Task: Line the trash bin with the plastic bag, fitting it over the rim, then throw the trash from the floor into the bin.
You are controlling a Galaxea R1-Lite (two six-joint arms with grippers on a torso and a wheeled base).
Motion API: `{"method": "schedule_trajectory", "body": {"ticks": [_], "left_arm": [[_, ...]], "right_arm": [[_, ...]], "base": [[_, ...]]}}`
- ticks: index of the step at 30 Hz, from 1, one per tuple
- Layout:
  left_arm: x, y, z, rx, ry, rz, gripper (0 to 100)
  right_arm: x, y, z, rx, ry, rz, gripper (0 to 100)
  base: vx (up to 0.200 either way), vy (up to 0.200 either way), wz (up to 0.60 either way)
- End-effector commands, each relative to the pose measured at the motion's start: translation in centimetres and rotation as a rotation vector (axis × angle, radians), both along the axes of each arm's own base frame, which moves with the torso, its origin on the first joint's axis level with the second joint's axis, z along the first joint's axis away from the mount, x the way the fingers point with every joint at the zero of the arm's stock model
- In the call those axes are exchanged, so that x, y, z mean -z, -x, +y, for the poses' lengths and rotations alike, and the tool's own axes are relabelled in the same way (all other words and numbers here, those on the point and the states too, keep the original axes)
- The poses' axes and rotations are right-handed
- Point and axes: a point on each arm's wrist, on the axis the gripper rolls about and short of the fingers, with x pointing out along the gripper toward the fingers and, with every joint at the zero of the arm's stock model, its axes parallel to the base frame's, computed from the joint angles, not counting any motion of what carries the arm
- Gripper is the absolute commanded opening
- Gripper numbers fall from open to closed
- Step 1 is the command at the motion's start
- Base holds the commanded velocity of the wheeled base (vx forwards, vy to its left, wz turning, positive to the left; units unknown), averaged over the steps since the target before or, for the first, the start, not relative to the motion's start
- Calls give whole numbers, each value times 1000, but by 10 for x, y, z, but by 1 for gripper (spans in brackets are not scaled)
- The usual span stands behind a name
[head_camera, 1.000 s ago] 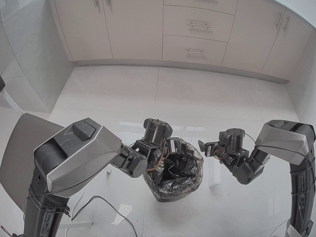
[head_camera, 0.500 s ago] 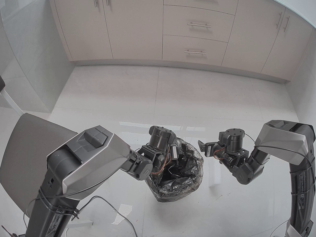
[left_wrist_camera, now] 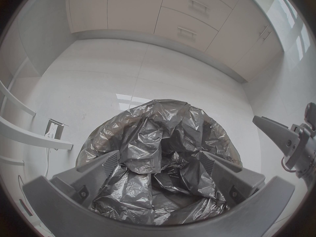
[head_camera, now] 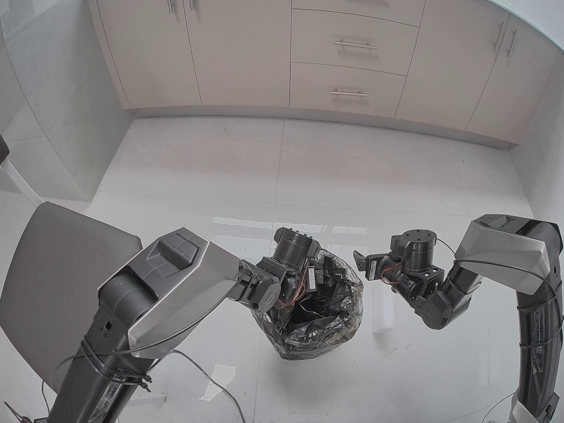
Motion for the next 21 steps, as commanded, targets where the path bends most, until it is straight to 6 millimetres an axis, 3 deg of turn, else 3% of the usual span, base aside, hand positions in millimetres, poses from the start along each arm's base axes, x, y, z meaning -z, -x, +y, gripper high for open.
{"method": "schedule_trajectory", "body": {"ticks": [1, 9, 21], "left_arm": [[7, -10, -5, -14, -6, 20, 100], [17, -16, -11, -13, -45, 72, 100], [17, -15, -12, -10, -75, 109, 100]], "right_arm": [[0, 0, 0, -1, 0, 1, 100], [0, 0, 0, -1, -1, -1, 100], [0, 0, 0, -1, -1, -1, 100]], "base": [[0, 0, 0], [0, 0, 0], [0, 0, 0]]}}
